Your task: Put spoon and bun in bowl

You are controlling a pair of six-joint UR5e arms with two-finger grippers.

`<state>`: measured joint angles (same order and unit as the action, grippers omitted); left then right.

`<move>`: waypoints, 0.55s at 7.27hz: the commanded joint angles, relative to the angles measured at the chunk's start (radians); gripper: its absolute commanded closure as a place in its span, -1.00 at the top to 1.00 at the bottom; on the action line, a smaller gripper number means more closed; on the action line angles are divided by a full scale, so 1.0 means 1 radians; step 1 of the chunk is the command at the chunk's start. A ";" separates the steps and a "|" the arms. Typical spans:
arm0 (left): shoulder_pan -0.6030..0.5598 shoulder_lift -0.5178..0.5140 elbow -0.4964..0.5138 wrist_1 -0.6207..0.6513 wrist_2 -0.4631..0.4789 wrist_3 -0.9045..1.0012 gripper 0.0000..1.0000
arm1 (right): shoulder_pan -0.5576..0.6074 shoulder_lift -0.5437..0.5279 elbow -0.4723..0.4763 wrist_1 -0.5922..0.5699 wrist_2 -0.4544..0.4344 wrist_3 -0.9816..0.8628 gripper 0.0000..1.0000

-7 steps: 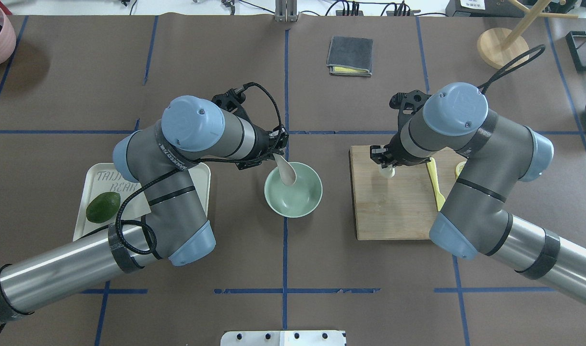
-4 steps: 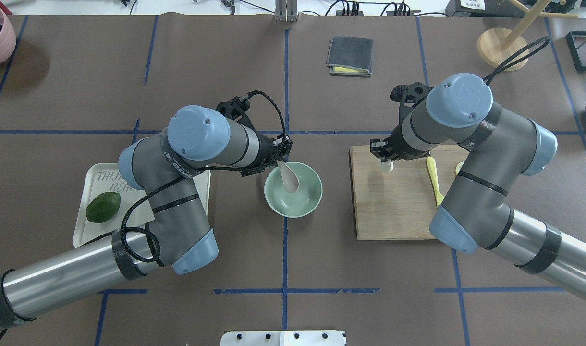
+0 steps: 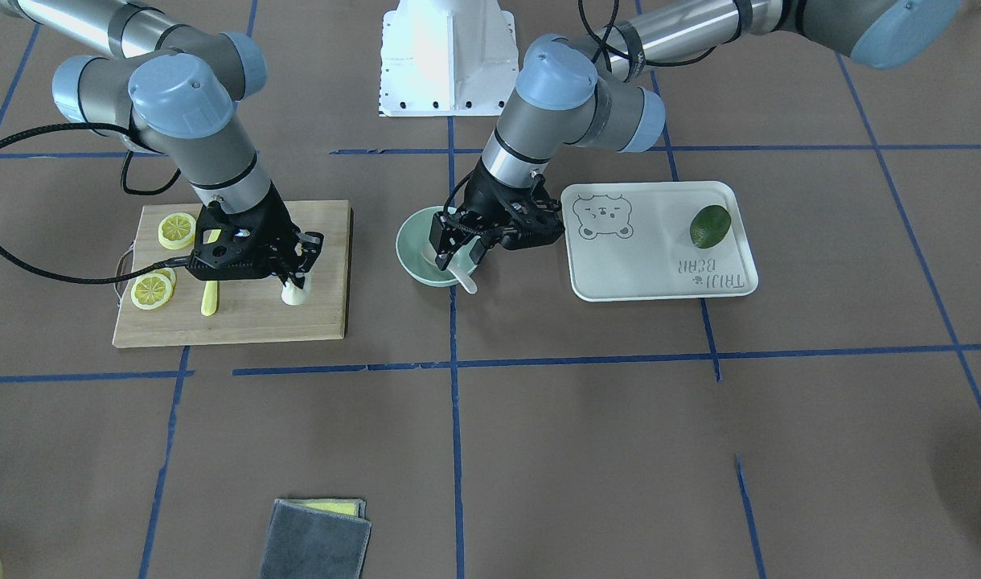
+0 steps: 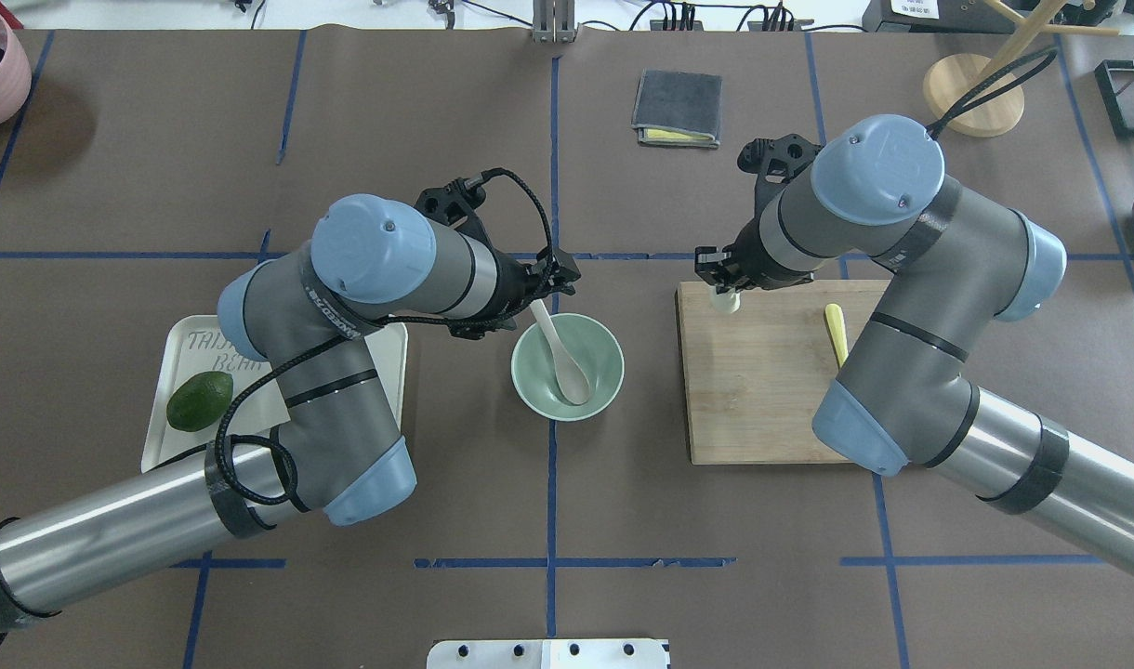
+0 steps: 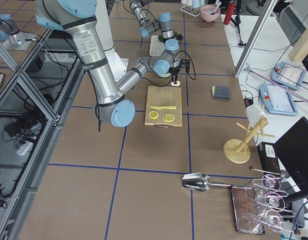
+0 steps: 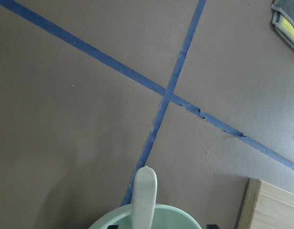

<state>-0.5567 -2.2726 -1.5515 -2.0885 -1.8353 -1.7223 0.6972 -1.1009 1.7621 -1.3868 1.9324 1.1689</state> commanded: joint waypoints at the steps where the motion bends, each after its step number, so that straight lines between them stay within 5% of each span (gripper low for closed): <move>1: -0.105 0.065 -0.086 0.060 -0.122 0.134 1.00 | -0.002 0.059 -0.006 -0.001 -0.003 0.005 -1.00; 4: -0.228 0.136 -0.172 0.302 -0.150 0.483 1.00 | -0.034 0.139 -0.032 -0.001 -0.006 0.003 -1.00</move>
<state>-0.7355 -2.1648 -1.6902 -1.8811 -1.9780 -1.3736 0.6855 -0.9985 1.7454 -1.3882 1.9284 1.1728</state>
